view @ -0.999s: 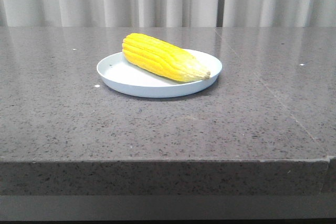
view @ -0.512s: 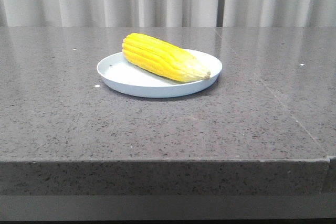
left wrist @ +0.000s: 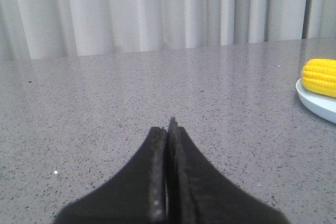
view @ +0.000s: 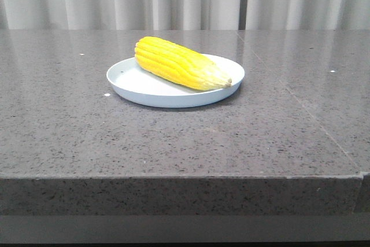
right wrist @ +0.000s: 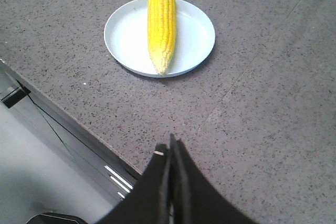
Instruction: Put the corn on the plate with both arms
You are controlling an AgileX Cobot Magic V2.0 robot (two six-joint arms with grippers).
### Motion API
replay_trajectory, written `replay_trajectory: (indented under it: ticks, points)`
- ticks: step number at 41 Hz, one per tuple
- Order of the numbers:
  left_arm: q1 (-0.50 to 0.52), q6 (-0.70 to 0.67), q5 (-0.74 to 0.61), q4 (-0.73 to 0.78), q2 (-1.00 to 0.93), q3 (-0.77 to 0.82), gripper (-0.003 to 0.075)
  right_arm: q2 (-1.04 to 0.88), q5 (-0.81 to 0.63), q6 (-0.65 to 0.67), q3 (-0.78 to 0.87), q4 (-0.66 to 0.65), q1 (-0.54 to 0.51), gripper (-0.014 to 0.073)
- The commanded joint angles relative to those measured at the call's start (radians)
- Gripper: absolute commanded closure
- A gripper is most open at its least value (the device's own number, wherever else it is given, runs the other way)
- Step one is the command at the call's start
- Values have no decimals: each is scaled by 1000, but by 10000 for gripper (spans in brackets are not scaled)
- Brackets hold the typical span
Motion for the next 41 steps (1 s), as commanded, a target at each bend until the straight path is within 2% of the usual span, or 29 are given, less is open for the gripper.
replay_trajectory:
  ticks: [1, 41]
  points:
    - [5, -10, -157, -41, -17, 9, 741, 2, -67, -9, -24, -13, 0, 680]
    - [5, -10, -151, -49, -17, 21, 741, 2, -67, -9, -23, -13, 0, 680]
